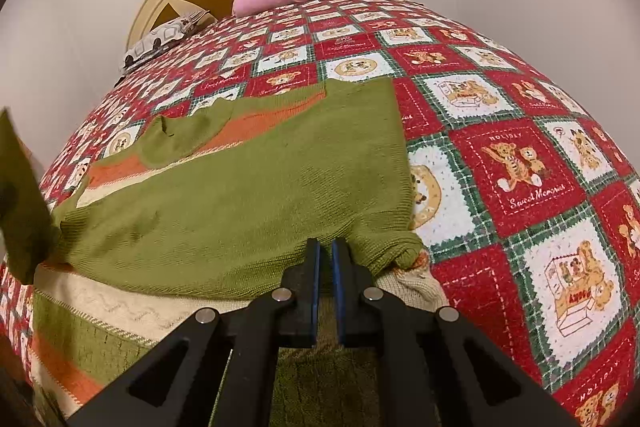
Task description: Fold small clothes
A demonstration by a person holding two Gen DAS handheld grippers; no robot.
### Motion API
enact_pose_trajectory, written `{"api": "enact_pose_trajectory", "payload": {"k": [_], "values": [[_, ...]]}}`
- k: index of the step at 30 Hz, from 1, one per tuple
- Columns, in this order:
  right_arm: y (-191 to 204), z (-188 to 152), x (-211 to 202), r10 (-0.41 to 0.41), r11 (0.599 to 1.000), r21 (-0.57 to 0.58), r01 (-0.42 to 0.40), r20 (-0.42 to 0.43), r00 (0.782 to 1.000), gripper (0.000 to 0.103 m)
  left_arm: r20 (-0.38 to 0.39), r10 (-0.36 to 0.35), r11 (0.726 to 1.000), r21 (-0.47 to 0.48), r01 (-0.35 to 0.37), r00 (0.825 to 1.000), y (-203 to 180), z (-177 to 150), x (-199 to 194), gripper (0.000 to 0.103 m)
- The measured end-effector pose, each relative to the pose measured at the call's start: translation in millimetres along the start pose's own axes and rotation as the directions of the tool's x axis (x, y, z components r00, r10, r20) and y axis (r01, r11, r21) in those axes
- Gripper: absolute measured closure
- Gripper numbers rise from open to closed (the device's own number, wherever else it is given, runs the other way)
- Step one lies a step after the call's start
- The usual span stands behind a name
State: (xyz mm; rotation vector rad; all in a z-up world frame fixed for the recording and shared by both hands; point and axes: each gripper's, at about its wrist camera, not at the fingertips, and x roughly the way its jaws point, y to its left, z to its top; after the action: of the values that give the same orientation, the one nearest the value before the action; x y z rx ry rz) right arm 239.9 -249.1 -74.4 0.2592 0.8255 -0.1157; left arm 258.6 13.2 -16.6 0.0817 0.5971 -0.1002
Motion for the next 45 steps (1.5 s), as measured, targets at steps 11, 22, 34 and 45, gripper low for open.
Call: {"api": "enact_pose_trajectory", "payload": {"k": [11, 22, 34, 45], "values": [[0, 0, 0, 0.001, 1.0, 0.0, -0.001, 0.0, 1.0, 0.097, -0.201, -0.072, 0.997, -0.017, 0.07, 0.977, -3, -31, -1, 0.0], [27, 15, -32, 0.107, 0.993, 0.043, -0.109, 0.045, 0.993, 0.092, -0.179, 0.028, 0.883, -0.457, -0.109, 0.983, 111, -87, -23, 0.001], [177, -15, 17, 0.135, 0.957, -0.246, -0.153, -0.087, 0.987, 0.052, -0.178, 0.041, 0.81, -0.571, -0.137, 0.983, 128, -100, -21, 0.001], [199, 38, -49, 0.176, 0.925, -0.36, -0.124, 0.113, 0.978, 0.094, -0.179, 0.07, 0.771, -0.615, -0.167, 0.981, 139, -105, -23, 0.001]]}}
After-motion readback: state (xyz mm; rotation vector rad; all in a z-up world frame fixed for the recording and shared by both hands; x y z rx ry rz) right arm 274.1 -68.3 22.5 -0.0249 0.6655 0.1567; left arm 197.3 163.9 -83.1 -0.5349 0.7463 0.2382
